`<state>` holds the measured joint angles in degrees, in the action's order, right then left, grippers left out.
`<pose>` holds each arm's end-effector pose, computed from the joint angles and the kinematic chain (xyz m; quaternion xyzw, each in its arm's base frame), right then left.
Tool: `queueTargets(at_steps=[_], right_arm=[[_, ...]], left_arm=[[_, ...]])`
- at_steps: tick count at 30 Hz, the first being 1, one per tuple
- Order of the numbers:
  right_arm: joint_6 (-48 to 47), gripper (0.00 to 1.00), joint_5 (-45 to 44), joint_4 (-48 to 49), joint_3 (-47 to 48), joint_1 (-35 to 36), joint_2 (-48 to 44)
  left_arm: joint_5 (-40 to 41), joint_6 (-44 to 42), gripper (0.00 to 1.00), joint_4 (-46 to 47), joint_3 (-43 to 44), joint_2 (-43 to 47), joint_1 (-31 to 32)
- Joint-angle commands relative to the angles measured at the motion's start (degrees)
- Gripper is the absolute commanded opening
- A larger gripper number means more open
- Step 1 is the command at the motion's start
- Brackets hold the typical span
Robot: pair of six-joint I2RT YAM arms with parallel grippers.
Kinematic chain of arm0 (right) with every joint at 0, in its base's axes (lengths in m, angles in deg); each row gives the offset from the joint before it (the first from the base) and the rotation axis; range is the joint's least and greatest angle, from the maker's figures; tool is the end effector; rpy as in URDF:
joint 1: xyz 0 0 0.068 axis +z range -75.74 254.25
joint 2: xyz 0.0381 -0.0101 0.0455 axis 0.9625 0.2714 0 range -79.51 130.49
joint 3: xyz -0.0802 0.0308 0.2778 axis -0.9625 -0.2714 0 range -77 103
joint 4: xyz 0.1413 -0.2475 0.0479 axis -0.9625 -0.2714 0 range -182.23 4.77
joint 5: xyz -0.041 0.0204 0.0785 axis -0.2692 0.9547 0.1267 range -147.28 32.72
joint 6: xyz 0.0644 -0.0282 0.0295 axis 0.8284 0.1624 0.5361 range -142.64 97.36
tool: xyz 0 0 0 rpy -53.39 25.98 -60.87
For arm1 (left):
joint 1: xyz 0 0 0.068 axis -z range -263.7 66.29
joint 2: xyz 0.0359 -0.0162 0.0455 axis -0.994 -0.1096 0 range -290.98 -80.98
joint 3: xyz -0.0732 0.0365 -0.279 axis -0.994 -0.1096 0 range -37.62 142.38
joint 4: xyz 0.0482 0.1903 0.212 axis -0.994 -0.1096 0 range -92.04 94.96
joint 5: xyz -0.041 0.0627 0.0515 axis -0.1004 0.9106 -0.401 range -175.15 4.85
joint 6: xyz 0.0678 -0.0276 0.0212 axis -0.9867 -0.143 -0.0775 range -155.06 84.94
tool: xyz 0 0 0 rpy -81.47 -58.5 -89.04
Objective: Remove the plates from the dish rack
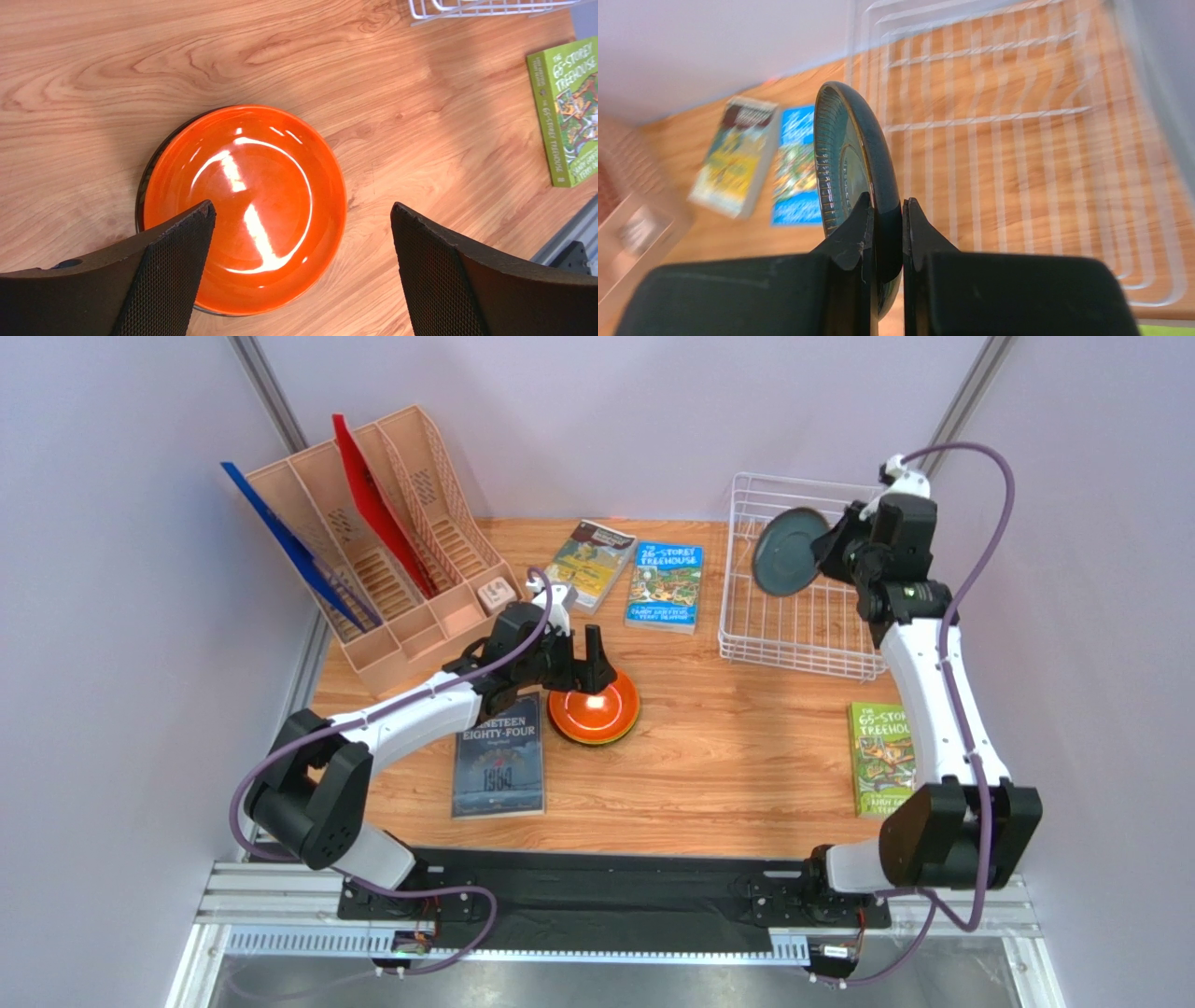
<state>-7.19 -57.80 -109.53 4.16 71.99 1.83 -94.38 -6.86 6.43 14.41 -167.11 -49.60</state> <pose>0.3777 -0.0155 0.3944 0.1318 0.8305 0.0584 0.5380 0.3069 -0.2203 0.2171 0.0836 0.8713 -0.3080 0.3729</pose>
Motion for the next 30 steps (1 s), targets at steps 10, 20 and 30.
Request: queueTargets(at_steps=[10, 20, 30], right_arm=[[20.2, 0.0, 38.0, 14.9, -24.7, 4.3, -15.5], [26.6, 0.0, 38.4, 23.0, -34.1, 11.9, -18.2], [23.8, 0.0, 30.6, 19.8, -34.4, 13.7, -20.9]], left_arm=[[-5.9, 4.9, 1.0, 12.1, -3.3, 4.4, 0.1], [-10.5, 10.4, 1.0, 22.9, -5.7, 3.5, 0.5], [-7.6, 11.3, 1.0, 23.0, -8.0, 7.7, 0.5]])
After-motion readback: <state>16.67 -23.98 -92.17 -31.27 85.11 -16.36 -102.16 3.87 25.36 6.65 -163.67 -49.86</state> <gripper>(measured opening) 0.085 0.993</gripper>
